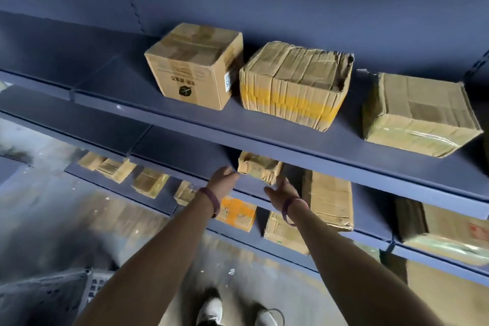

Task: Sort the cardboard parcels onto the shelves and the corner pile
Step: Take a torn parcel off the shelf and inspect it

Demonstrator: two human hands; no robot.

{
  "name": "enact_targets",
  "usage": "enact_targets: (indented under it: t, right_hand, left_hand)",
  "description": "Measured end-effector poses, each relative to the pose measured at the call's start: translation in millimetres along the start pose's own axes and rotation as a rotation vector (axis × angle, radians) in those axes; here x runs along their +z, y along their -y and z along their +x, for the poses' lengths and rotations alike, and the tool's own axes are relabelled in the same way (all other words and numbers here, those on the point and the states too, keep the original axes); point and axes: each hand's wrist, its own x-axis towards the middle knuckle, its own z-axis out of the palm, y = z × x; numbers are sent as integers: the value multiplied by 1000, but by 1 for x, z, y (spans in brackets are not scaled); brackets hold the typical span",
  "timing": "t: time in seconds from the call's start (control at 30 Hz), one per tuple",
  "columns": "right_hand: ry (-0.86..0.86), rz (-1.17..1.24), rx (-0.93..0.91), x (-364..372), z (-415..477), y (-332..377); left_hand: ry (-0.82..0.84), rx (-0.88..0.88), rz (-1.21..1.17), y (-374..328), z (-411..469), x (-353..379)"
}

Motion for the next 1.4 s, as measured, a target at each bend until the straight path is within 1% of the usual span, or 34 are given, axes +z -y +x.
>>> enact_targets:
  t: [0.23,0.4,0.57,0.73,0.83,0.93,1.07,1.17,1.33,1.4]
  right_hand:
    - [-131,147,138,16,41,-4]
    - [-253,269,106,36,70,-3]
    - [-317,349,81,52,75,1]
    - [-420,347,90,70,63,2]
    - [-488,355,101,79,43,5]
    - [-542,426,76,84,21,10]
    - [-588,471,43,91,-6,21]
    - [-610,547,26,98,-26,33]
    - [-634,532,-23,112,-56,45]
    - [-620,534,-53,115,-62,48]
  left_hand:
    - [151,-22,59,8,74,-1]
    - [248,77,81,21,119,7]
    - [327,89,109,38,137,13]
    - [289,147,138,44,126,4]
    - [228,177,156,49,110,-8]
    - [157,231,85,54,91,-23]
    - [120,266,-8,55,58,-46]
    - [49,278,-46,53,34,-65]
    - [-4,278,-97,60,13,-92]
    - [-14,280,-101,62,8,-102]
